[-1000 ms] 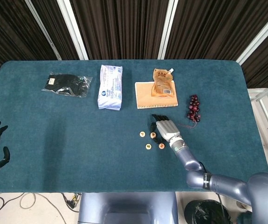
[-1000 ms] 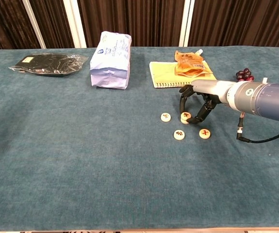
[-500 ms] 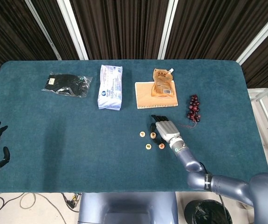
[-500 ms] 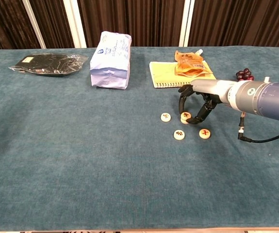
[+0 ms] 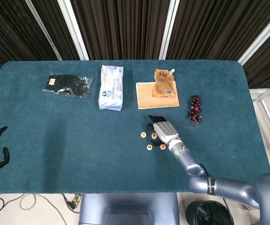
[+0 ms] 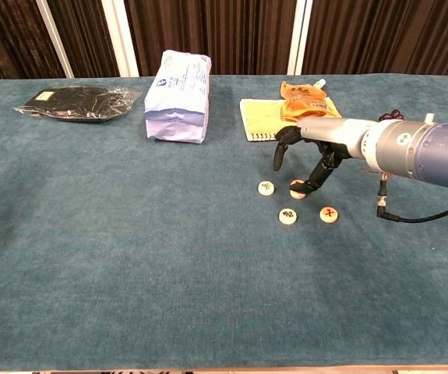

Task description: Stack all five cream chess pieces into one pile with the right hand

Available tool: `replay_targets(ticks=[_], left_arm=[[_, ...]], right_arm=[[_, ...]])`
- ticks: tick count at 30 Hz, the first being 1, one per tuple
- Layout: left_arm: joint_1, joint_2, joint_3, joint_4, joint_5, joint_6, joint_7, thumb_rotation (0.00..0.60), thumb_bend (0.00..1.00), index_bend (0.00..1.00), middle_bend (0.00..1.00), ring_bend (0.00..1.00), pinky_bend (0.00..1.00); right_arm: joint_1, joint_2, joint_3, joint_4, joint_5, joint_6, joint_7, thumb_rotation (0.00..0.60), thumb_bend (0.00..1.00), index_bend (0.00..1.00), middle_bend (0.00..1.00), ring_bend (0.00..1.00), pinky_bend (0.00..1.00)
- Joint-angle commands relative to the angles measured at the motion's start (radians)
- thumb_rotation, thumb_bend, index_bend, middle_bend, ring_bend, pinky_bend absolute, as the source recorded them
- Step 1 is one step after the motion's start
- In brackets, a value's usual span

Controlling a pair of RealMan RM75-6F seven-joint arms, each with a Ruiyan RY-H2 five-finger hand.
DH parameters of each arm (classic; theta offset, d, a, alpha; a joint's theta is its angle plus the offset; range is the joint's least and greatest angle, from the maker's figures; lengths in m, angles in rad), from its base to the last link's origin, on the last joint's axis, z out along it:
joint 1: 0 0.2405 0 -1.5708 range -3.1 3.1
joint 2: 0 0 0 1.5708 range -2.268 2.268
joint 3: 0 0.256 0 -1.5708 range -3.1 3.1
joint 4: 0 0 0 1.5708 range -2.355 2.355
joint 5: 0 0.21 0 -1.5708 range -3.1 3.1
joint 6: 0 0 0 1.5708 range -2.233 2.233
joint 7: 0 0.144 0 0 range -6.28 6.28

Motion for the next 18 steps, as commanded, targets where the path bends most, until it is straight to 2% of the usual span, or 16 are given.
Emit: replay_targets(ticks=[1, 7, 18], left_arm=[[0.000, 0.000, 0.000, -0.001, 0.000, -0.001, -0.001, 0.600, 0.62, 0.13, 0.00, 0.00, 0.00], [0.000, 0.000, 0.002, -0.002, 0.003, 0.000, -0.001, 0.600, 0.62, 0.13, 0.00, 0.00, 0.00], [0.000, 0.001, 0.002, -0.006, 0.005, -0.001, -0.006, 0.600, 0.62, 0.13, 0.00, 0.00, 0.00]], right_arm=[[0.011, 0.000, 0.000, -0.016, 0.017, 0.009, -0.024, 0.600, 0.41, 0.36, 0.00, 0.00, 0.00], [0.048, -0.031, -0.001, -0.004, 0.074, 0.033, -0.103, 0.600, 0.41, 0.36, 0.00, 0.00, 0.00], [0.120, -0.111, 0.006, 0.085, 0.221, 0.046, -0.218, 0.600, 0.41, 0.36, 0.00, 0.00, 0.00]])
